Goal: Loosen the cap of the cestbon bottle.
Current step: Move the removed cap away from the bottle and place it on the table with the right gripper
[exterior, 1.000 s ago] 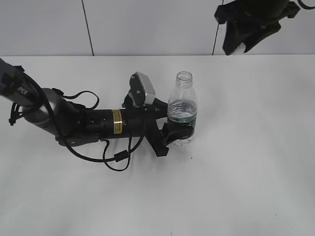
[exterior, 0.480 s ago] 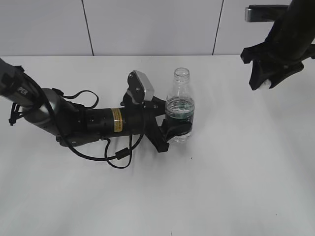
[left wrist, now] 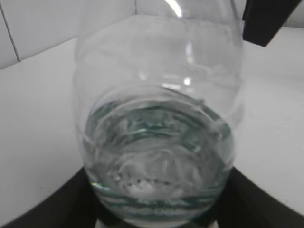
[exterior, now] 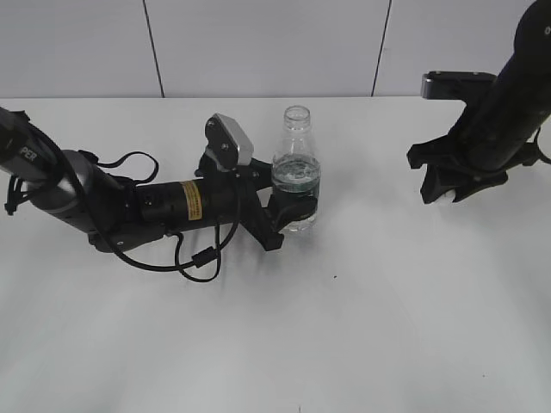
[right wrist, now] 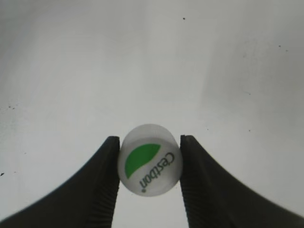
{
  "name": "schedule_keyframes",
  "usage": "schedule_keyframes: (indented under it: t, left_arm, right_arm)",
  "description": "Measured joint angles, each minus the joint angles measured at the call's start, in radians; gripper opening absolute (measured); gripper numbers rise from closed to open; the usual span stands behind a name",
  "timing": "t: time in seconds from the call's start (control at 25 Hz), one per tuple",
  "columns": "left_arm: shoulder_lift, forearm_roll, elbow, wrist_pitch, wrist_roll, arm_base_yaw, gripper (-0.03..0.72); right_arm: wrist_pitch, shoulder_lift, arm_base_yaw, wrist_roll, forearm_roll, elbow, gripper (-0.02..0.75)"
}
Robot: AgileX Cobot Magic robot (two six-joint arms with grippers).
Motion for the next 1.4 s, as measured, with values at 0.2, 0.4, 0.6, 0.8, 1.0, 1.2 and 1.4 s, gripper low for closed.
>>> schedule_keyframes:
  t: [0.2,0.4,0.6,0.8,1.0,1.2,1.4]
  left_arm:
    - [0.000,0.001,0.000,0.000,0.000,0.000,0.417]
    - [0.000,0.009,0.000,-0.002,0.003,0.000,0.416]
    - [0.000,0.012,0.000,-0.003,0.003,0.001,0.416]
    - [0.000,0.013,0.000,-0.003,0.003,0.001,0.420]
    - [0.000,0.016,0.000,-0.003,0.003,0.001,0.520]
    - [0.000,0.024,0.000,-0.003,0.003,0.003,0.590]
    - [0.000,0.102,0.000,-0.008,-0.005,0.033,0.590]
  right_arm:
    - [-0.104,0.051,0.000,-0.002,0.001,0.054,0.296]
    - [-0.185,0.111,0.001,-0.003,0.001,0.059,0.296]
    - [-0.189,0.139,0.001,-0.041,0.001,0.059,0.304]
    - [-0.188,0.139,0.001,-0.075,0.002,0.059,0.522]
    - [-0.188,0.139,0.001,-0.079,0.008,0.059,0.599]
    - [-0.180,0.134,0.001,-0.091,0.011,0.059,0.597]
    - [-0.152,0.106,0.001,-0.093,0.013,0.059,0.597]
